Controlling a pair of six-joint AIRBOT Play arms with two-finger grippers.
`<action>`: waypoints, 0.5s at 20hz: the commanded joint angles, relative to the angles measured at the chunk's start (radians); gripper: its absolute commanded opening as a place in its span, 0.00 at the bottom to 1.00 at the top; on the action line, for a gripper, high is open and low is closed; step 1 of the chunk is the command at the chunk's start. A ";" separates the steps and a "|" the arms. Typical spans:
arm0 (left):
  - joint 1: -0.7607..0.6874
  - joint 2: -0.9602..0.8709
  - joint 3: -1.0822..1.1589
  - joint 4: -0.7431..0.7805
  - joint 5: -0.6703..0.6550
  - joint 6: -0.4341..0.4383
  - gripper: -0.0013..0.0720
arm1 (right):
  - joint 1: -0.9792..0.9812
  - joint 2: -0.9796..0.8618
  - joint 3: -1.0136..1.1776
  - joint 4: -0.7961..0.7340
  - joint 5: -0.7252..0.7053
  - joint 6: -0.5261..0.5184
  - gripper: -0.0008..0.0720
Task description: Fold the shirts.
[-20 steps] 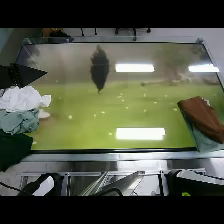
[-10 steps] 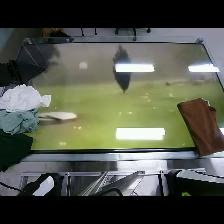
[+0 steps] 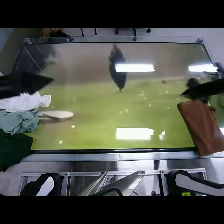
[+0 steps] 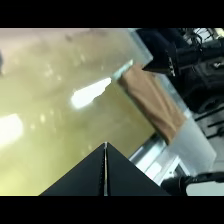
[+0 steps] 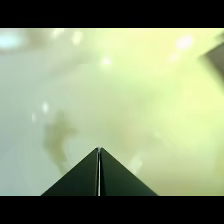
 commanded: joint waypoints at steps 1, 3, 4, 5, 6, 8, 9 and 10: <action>-0.102 0.154 -0.269 0.169 0.077 -0.052 0.04 | 0.382 0.066 -0.223 -0.084 -0.152 0.017 0.04; -0.151 0.231 -0.401 0.208 0.120 -0.091 0.04 | 0.487 0.066 -0.301 -0.083 -0.197 0.028 0.04; -0.166 0.263 -0.446 0.203 0.135 -0.100 0.04 | 0.506 0.065 -0.315 -0.080 -0.203 0.028 0.04; -0.175 0.290 -0.476 0.204 0.143 -0.105 0.04 | 0.513 0.065 -0.317 -0.079 -0.206 0.027 0.04; -0.182 0.313 -0.496 0.204 0.143 -0.112 0.04 | 0.512 0.068 -0.317 -0.074 -0.206 0.027 0.04; -0.180 0.346 -0.520 0.204 0.144 -0.127 0.04 | 0.512 0.068 -0.317 -0.064 -0.177 0.027 0.04; -0.175 0.360 -0.529 0.204 0.144 -0.129 0.04 | 0.512 0.068 -0.317 -0.062 -0.153 0.027 0.04; -0.169 0.371 -0.537 0.204 0.145 -0.129 0.04 | 0.512 0.068 -0.317 -0.062 -0.150 0.027 0.04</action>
